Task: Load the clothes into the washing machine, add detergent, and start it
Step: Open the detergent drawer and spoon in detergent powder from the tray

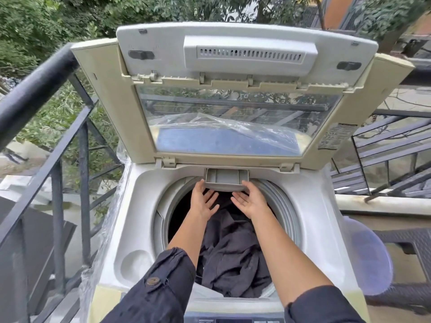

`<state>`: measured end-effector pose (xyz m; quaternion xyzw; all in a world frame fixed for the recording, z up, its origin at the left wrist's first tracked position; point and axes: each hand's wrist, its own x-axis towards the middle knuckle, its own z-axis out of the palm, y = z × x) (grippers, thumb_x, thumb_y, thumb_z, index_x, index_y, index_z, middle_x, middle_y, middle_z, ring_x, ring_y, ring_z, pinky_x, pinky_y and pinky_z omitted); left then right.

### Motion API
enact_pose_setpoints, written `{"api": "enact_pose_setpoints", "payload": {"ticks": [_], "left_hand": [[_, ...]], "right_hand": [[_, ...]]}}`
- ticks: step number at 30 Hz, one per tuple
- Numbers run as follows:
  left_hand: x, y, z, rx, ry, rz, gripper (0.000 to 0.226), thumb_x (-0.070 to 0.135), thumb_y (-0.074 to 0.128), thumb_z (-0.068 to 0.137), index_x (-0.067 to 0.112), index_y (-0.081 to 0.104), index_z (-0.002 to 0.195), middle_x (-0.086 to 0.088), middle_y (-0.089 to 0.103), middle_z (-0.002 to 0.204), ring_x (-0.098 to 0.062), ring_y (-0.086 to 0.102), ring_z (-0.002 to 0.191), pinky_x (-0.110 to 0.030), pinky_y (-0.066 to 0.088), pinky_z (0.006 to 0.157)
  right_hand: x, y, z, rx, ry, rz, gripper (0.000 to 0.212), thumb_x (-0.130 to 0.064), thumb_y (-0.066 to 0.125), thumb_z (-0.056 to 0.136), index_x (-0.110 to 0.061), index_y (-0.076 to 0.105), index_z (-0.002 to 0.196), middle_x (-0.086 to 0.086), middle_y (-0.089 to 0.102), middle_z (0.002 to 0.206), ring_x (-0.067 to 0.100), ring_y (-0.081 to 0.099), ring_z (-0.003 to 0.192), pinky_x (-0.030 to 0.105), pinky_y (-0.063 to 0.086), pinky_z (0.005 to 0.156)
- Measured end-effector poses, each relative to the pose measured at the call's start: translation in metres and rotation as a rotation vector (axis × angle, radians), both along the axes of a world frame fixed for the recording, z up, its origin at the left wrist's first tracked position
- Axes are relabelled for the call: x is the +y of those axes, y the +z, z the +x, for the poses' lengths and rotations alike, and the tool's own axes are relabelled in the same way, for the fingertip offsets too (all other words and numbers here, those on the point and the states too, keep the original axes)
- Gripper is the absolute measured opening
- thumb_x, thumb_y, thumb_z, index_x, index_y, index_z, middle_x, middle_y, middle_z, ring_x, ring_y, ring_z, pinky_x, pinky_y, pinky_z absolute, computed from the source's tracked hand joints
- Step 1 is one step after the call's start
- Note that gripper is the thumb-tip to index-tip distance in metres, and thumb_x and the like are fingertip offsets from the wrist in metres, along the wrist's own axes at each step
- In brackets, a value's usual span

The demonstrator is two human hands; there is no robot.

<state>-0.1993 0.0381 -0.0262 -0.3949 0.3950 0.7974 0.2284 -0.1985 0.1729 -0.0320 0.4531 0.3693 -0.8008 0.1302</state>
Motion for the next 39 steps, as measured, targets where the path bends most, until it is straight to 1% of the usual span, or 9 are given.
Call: {"api": "enact_pose_setpoints", "payload": {"ticks": [6, 9, 13, 15, 17, 20, 28, 34, 39], "left_hand": [[-0.003, -0.002, 0.006, 0.002, 0.022, -0.008, 0.044, 0.033, 0.046, 0.094, 0.018, 0.048, 0.135, -0.006, 0.053, 0.136, -0.023, 0.054, 0.122, -0.04, 0.039, 0.1], [-0.004, -0.004, 0.01, 0.009, 0.026, -0.014, 0.032, 0.03, 0.046, 0.095, 0.019, 0.052, 0.124, -0.007, 0.054, 0.136, -0.023, 0.054, 0.124, -0.039, 0.04, 0.099], [-0.004, -0.004, 0.012, 0.021, 0.041, -0.006, 0.014, 0.027, 0.047, 0.096, 0.018, 0.054, 0.104, -0.01, 0.054, 0.136, -0.024, 0.052, 0.126, -0.039, 0.04, 0.1], [-0.005, -0.003, 0.012, 0.016, 0.035, -0.001, 0.012, 0.029, 0.047, 0.097, 0.021, 0.055, 0.092, -0.009, 0.055, 0.136, -0.024, 0.053, 0.126, -0.039, 0.041, 0.1], [-0.005, -0.004, 0.014, 0.018, 0.035, 0.0, 0.016, 0.031, 0.049, 0.097, 0.02, 0.057, 0.105, -0.009, 0.054, 0.136, -0.024, 0.053, 0.125, -0.038, 0.042, 0.096], [-0.005, -0.006, 0.017, 0.018, 0.054, -0.005, 0.043, 0.033, 0.053, 0.095, 0.016, 0.047, 0.134, -0.009, 0.053, 0.137, -0.024, 0.053, 0.125, -0.038, 0.043, 0.095], [0.007, 0.005, 0.028, -0.011, 0.171, -0.042, 0.039, 0.028, 0.04, 0.101, 0.008, 0.05, 0.132, -0.008, 0.055, 0.136, -0.023, 0.054, 0.124, -0.032, 0.043, 0.098], [0.034, 0.018, 0.029, 0.049, 0.143, -0.172, 0.019, 0.018, 0.047, 0.095, 0.014, 0.059, 0.081, 0.0, 0.06, 0.087, -0.009, 0.055, 0.066, -0.018, 0.038, 0.056], [0.067, 0.025, 0.031, 0.154, 0.041, -0.284, 0.022, 0.02, 0.05, 0.094, 0.017, 0.056, 0.073, 0.003, 0.05, 0.063, -0.008, 0.046, 0.051, -0.015, 0.031, 0.04]], "right_hand": [[-0.001, -0.004, 0.005, 0.018, -0.023, 0.035, 0.006, -0.012, 0.058, 0.09, -0.006, 0.057, 0.089, 0.022, 0.054, 0.102, 0.027, 0.06, 0.086, 0.034, 0.048, 0.085], [-0.001, -0.007, 0.008, 0.033, -0.044, 0.05, 0.026, -0.01, 0.057, 0.09, -0.001, 0.056, 0.114, 0.021, 0.057, 0.1, 0.029, 0.06, 0.095, 0.031, 0.051, 0.081], [-0.002, -0.007, 0.01, 0.057, -0.071, 0.035, 0.041, -0.01, 0.059, 0.09, -0.001, 0.05, 0.128, 0.027, 0.052, 0.129, 0.026, 0.062, 0.091, 0.032, 0.051, 0.083], [-0.002, -0.007, 0.012, 0.061, -0.073, 0.046, 0.043, -0.01, 0.06, 0.09, 0.0, 0.049, 0.13, 0.026, 0.057, 0.119, 0.024, 0.062, 0.086, 0.033, 0.048, 0.087], [-0.003, -0.005, 0.013, 0.067, -0.08, 0.052, 0.045, -0.009, 0.06, 0.09, 0.0, 0.047, 0.132, 0.025, 0.058, 0.114, 0.021, 0.06, 0.077, 0.033, 0.048, 0.087], [-0.004, 0.0, 0.015, 0.07, -0.077, 0.066, 0.046, -0.007, 0.059, 0.09, -0.002, 0.045, 0.134, 0.029, 0.051, 0.131, 0.031, 0.063, 0.103, 0.034, 0.048, 0.089], [-0.004, 0.008, 0.024, 0.103, -0.077, 0.103, 0.056, -0.003, 0.059, 0.088, -0.006, 0.038, 0.14, 0.029, 0.042, 0.139, 0.034, 0.05, 0.124, 0.035, 0.045, 0.1], [0.012, 0.014, 0.037, 0.115, -0.032, 0.181, 0.038, -0.007, 0.057, 0.09, 0.004, 0.052, 0.126, 0.024, 0.055, 0.128, 0.033, 0.058, 0.113, 0.031, 0.047, 0.091], [0.035, 0.029, 0.049, 0.192, -0.055, 0.236, 0.005, -0.006, 0.056, 0.091, -0.003, 0.059, 0.094, 0.015, 0.061, 0.096, 0.023, 0.061, 0.087, 0.028, 0.051, 0.084]]}}
